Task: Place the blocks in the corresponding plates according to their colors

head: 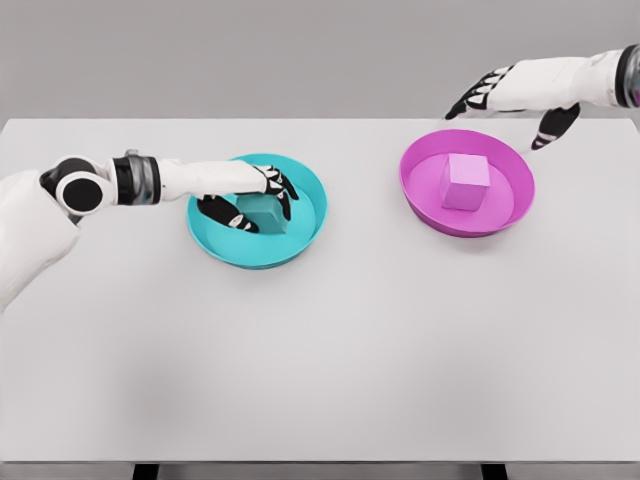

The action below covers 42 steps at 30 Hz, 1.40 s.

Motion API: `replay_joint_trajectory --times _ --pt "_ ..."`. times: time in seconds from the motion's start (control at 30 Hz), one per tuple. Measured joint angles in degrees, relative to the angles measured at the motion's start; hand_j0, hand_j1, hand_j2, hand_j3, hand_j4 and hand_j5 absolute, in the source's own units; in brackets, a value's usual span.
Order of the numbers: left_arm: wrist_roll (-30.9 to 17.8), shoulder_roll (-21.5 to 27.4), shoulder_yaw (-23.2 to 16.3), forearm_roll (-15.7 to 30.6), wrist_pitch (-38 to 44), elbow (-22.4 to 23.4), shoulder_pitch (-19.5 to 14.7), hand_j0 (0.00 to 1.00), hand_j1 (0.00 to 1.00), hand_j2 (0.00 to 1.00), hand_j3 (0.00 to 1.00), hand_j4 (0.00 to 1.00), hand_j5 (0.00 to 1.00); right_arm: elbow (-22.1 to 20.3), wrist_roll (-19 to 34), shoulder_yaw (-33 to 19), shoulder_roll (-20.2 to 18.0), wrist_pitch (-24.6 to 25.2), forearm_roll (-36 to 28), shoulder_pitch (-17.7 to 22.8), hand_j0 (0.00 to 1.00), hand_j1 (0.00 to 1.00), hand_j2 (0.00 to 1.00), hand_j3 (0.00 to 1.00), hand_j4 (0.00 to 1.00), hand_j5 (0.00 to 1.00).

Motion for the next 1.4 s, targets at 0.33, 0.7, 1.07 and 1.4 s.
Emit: replay_joint_trajectory --times 0.33,0.7,1.07,1.4 --pt "0.29 -0.1 1.44 0.51 0.33 -0.09 0.09 1.0 1.0 1.0 1.0 1.0 1.0 -2.71 0.0 -2.26 -4.2 -0.01 -3.23 3.43 1.0 1.0 1.0 1.0 1.0 1.0" --pt "0.06 -0.12 2.53 0.07 0.08 -0.34 0.26 0.87 0.87 0.87 0.87 0.87 0.87 -3.21 0.0 -2.87 -6.74 -0.01 -3.33 3.43 1.0 1.0 1.0 1.0 1.0 1.0" --pt "-0.01 5.59 10.15 0.82 -0.06 -11.22 6.41 1.0 1.0 1.0 1.0 1.0 1.0 -3.15 0.0 -3.48 -7.03 0.0 -3.15 3.25 1.0 1.0 1.0 1.0 1.0 1.0" --pt "0.0 20.53 24.19 16.85 0.01 -18.43 21.18 1.0 1.0 1.0 1.0 1.0 1.0 -3.06 0.0 -3.53 -8.19 0.0 -3.21 3.51 1.0 1.0 1.0 1.0 1.0 1.0"
